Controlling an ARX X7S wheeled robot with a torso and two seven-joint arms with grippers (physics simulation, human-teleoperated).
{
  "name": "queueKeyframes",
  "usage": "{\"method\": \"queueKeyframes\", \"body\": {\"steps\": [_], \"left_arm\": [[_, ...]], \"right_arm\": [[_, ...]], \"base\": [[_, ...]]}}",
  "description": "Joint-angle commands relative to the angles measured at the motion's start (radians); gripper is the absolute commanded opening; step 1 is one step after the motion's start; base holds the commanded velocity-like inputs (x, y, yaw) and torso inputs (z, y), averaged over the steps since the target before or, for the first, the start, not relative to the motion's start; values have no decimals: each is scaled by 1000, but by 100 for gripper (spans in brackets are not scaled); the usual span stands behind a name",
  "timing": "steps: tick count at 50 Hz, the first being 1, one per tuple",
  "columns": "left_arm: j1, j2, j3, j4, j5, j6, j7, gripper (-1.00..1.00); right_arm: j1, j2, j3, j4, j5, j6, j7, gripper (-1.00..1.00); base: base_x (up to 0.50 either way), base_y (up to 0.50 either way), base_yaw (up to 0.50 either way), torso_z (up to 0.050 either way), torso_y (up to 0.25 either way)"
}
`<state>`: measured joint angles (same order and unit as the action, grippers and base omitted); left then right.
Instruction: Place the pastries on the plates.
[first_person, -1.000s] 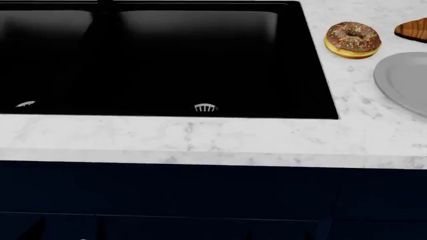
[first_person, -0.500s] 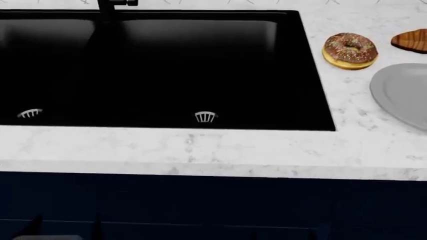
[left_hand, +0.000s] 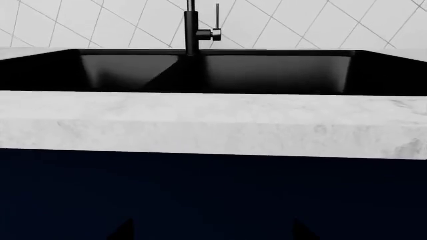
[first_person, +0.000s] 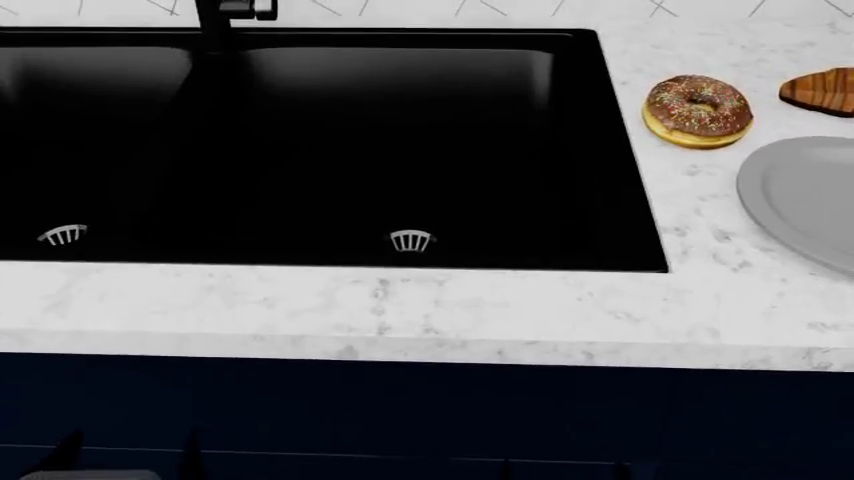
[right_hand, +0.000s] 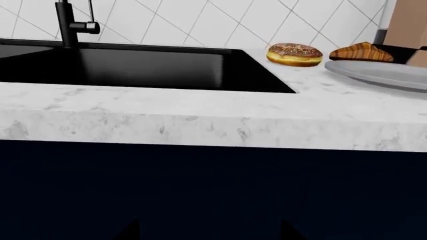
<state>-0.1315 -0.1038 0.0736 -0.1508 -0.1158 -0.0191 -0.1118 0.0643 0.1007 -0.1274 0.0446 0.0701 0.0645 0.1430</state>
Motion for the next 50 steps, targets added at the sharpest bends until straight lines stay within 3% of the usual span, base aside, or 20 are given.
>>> {"method": "queueKeyframes", "body": {"steps": [1, 9, 19, 22, 26, 28, 34, 45, 50], "left_arm": [[22, 0, 8, 26, 10, 8, 11, 100], [19, -16, 8, 42, -2, -15, 4, 100], [5, -35, 14, 76, -20, -49, 8, 100], [-10, -69, -7, 200, -70, -209, 13, 100], [-44, -146, -72, 442, -180, -447, 16, 100], [-93, -203, -116, 577, -232, -633, -16, 100], [-182, -264, -210, 789, -357, -894, -56, 100], [-225, -298, -229, 829, -365, -959, -88, 100], [-225, -304, -229, 833, -364, -961, -92, 100]], "right_arm": [[-4, -2, 6, 3, 14, -19, -17, 100], [0, 7, -1, -5, 20, -12, -6, 100], [8, 24, -17, -33, 13, 7, 8, 100], [7, 53, 18, -173, 105, 128, -25, 100], [15, 135, 60, -399, 88, 240, 6, 100], [41, 179, 112, -543, 107, 368, 28, 100], [75, 254, 134, -748, 97, 520, 41, 100], [85, 277, 147, -838, 104, 560, 45, 100], [92, 273, 160, -838, 121, 570, 45, 100]], "base": [[0, 0, 0, 0, 0], [0, 0, 0, 0, 0], [0, 0, 0, 48, 0], [0, 0, 0, 0, 0], [0, 0, 0, 0, 0], [0, 0, 0, 0, 0], [0, 0, 0, 0, 0], [0, -15, 0, 0, 0], [0, -500, 0, 0, 0]]}}
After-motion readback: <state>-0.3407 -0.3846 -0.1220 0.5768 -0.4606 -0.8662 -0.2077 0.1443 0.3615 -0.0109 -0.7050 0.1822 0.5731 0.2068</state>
